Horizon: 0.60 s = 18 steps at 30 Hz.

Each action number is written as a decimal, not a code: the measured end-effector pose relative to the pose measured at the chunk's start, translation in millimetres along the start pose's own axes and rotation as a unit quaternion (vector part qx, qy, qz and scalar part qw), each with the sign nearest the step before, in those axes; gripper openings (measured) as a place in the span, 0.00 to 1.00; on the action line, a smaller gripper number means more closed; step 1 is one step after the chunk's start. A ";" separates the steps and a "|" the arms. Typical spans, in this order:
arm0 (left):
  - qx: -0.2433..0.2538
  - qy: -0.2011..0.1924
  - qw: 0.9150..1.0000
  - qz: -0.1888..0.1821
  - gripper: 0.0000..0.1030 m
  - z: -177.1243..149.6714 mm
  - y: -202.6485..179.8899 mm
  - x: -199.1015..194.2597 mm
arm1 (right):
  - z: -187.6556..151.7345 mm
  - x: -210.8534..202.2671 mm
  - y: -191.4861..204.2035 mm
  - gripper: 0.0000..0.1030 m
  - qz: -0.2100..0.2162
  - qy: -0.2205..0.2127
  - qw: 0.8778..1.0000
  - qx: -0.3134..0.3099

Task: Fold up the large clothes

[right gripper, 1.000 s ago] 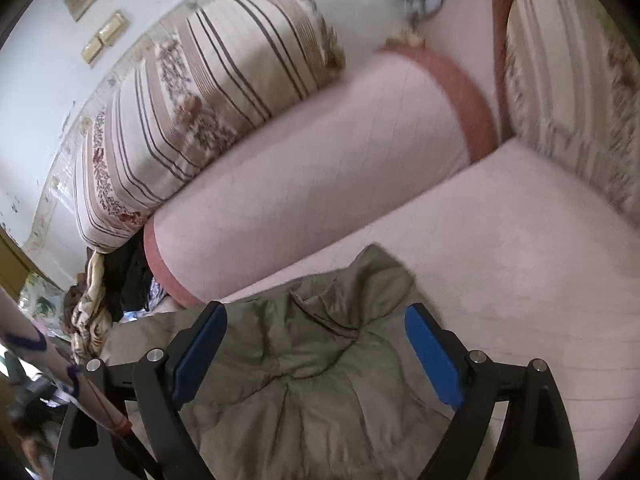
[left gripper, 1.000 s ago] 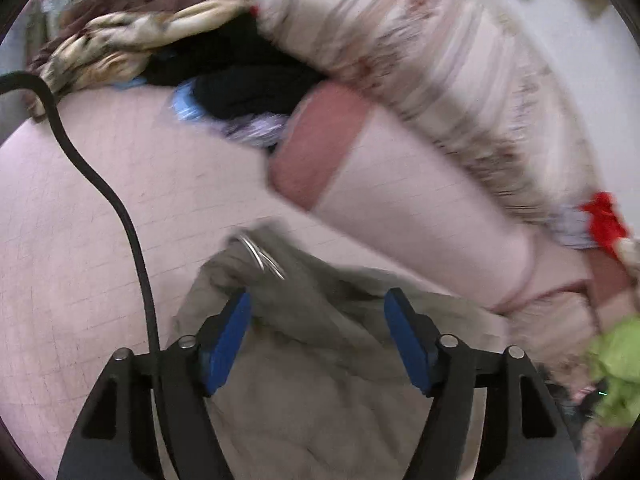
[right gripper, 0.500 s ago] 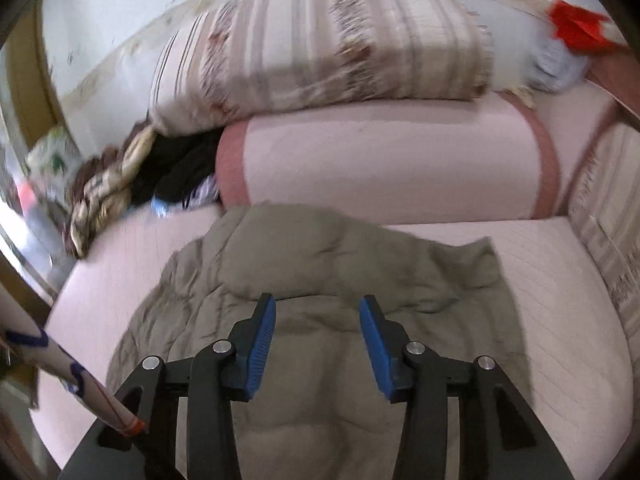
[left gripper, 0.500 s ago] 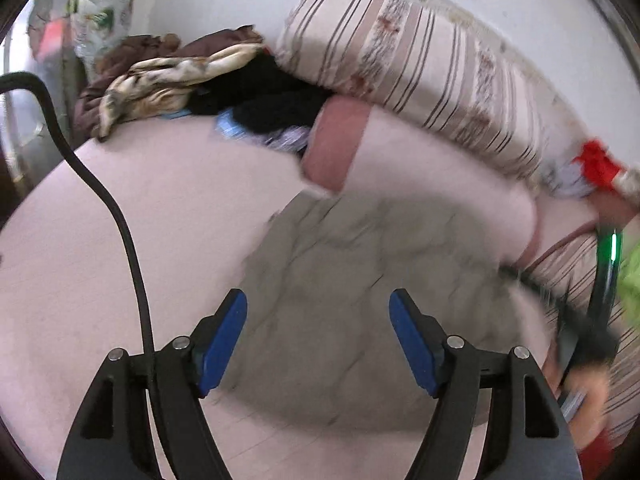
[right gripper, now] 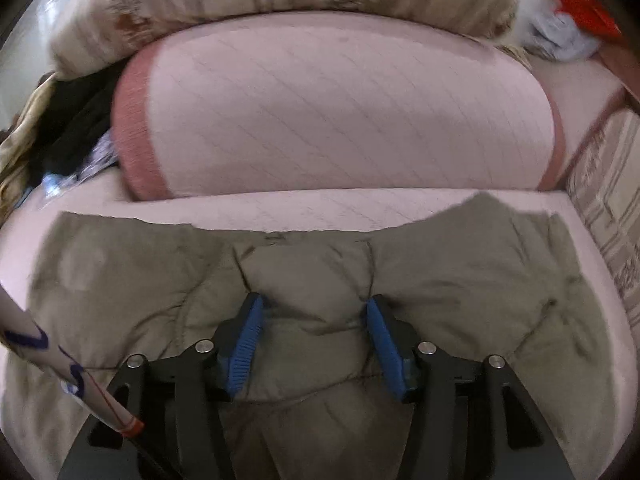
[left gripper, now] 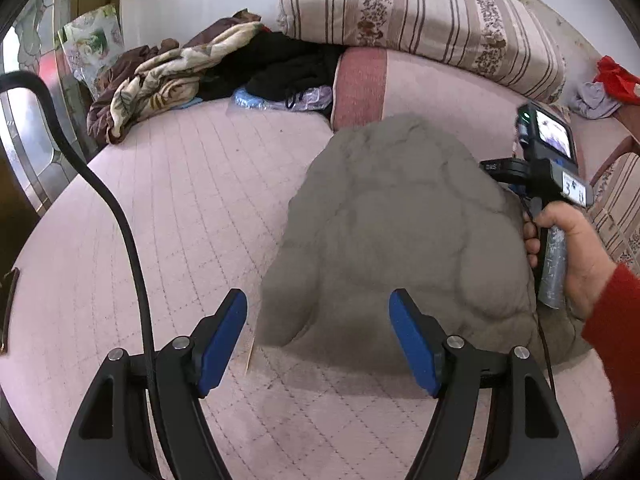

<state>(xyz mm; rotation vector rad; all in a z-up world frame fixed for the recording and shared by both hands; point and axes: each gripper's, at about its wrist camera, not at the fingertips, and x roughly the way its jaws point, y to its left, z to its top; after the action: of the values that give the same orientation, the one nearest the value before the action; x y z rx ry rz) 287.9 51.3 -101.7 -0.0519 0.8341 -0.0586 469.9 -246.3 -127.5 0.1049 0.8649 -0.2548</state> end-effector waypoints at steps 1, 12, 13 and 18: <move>-0.001 0.005 1.000 0.002 0.71 0.1 1.8 2.5 | -2.3 5.1 -6.2 0.55 0.001 -0.002 1.000 0.013; -0.018 -0.005 1.000 -0.015 0.71 1.6 6.3 5.4 | 9.7 -25.8 -15.5 0.63 0.008 -0.003 1.000 0.001; -0.018 -0.009 1.000 -0.014 0.71 2.2 5.1 5.3 | 8.4 -37.5 -16.8 0.65 0.008 -0.013 1.000 -0.006; -0.014 0.011 1.000 0.012 0.71 3.9 -0.2 25.3 | -13.0 -63.7 -32.5 0.68 -0.032 -0.045 0.998 -0.041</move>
<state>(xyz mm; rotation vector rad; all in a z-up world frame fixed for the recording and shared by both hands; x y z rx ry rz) 307.7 49.4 -117.7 -0.0668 0.8573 -0.0244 412.2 -263.8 -86.9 -0.0105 0.7896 -0.2824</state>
